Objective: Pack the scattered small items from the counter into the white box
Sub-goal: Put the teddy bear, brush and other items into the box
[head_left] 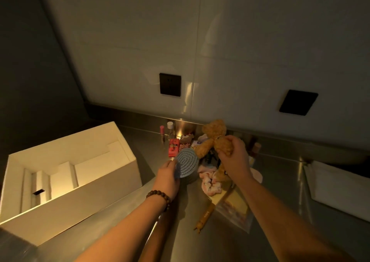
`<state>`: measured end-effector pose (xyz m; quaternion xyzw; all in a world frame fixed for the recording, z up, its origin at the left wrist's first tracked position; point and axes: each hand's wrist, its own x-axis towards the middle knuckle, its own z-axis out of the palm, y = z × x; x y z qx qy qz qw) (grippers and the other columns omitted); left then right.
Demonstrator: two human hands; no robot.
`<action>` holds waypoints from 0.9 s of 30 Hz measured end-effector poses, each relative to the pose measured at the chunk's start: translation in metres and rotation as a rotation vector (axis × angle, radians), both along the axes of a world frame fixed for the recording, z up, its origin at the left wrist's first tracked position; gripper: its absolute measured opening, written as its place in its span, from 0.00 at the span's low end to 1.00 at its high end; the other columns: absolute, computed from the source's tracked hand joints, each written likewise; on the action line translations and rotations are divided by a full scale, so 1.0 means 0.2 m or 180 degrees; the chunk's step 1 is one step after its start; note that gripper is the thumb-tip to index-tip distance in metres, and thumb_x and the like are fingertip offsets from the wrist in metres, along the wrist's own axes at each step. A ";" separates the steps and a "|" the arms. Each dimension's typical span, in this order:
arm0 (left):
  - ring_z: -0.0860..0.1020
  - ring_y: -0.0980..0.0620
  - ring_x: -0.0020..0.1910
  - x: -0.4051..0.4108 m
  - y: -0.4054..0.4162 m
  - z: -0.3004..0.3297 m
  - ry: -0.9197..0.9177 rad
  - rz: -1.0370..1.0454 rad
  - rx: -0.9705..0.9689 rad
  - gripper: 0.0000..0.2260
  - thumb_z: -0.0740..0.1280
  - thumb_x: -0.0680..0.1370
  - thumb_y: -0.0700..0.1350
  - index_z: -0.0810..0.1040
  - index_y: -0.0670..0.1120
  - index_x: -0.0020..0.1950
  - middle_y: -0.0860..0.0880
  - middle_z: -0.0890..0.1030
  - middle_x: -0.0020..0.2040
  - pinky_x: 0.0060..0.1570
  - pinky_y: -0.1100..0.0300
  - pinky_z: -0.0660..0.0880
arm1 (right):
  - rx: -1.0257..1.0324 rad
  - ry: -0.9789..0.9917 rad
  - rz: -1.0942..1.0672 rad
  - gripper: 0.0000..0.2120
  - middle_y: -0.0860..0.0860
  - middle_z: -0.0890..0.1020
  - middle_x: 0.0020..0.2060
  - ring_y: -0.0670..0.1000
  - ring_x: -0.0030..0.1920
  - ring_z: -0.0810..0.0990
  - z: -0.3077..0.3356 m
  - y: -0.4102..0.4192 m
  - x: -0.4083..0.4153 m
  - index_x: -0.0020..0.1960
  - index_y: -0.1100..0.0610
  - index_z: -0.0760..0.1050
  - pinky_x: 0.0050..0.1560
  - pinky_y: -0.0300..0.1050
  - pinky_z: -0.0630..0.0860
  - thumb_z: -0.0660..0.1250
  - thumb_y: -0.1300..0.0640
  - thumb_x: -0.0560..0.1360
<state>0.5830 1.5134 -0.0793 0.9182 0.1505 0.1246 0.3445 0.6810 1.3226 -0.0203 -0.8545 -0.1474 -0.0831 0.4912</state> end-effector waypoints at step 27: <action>0.70 0.48 0.64 -0.65 1.06 0.60 0.0053 0.1125 0.0812 0.22 0.66 0.75 0.39 0.68 0.46 0.69 0.47 0.72 0.66 0.63 0.58 0.67 | 0.0644 -0.0058 0.1388 0.19 0.50 0.78 0.55 0.50 0.54 0.76 0.39 1.16 -0.30 0.61 0.48 0.73 0.51 0.50 0.76 0.72 0.55 0.72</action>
